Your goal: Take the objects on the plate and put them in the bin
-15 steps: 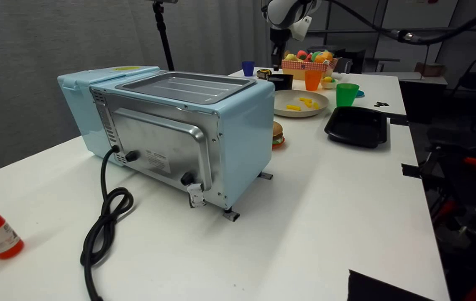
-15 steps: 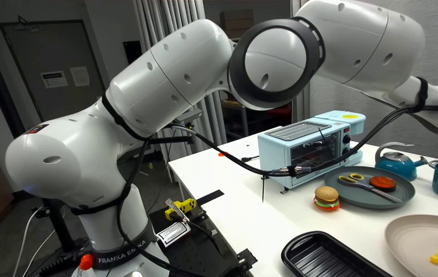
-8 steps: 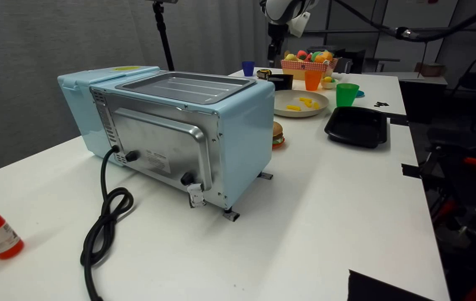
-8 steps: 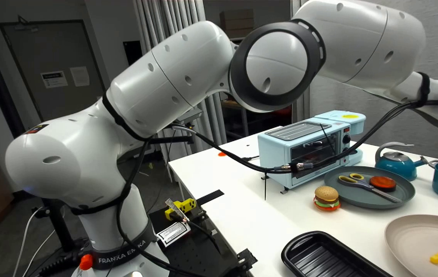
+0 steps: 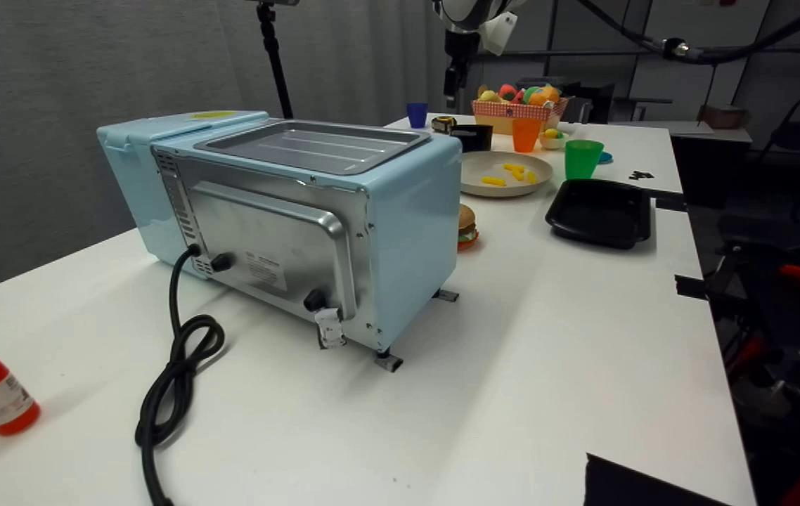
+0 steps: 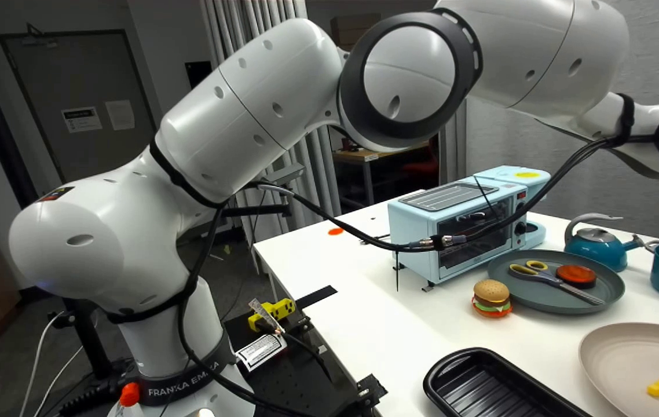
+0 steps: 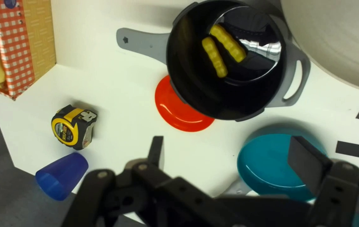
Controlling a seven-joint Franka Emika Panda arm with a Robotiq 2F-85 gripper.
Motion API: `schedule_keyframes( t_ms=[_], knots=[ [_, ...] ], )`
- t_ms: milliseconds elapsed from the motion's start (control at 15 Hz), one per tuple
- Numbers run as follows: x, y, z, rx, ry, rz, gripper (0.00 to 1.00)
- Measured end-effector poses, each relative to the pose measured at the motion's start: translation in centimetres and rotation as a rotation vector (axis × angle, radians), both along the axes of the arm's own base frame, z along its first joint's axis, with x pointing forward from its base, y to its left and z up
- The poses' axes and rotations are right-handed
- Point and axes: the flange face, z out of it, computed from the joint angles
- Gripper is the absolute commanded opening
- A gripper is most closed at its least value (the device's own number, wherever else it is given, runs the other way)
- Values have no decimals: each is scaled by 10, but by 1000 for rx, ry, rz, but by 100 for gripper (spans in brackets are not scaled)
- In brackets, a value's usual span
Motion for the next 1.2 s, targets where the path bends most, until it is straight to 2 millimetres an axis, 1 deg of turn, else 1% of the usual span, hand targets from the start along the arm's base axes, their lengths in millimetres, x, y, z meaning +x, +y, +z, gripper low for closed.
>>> schedule_keyframes(
  t_ms=[200,400,667,867,1067,1200],
  knots=[
    [-9,11,-12,41,44,-3,100],
    [-25,26,-26,87,98,-6,100],
    [-46,55,-35,144,161,4,100],
    [-67,76,-40,183,208,10,100],
    [-90,84,-49,213,250,0,100],
    [-103,86,-58,230,276,-9,100]
  ],
)
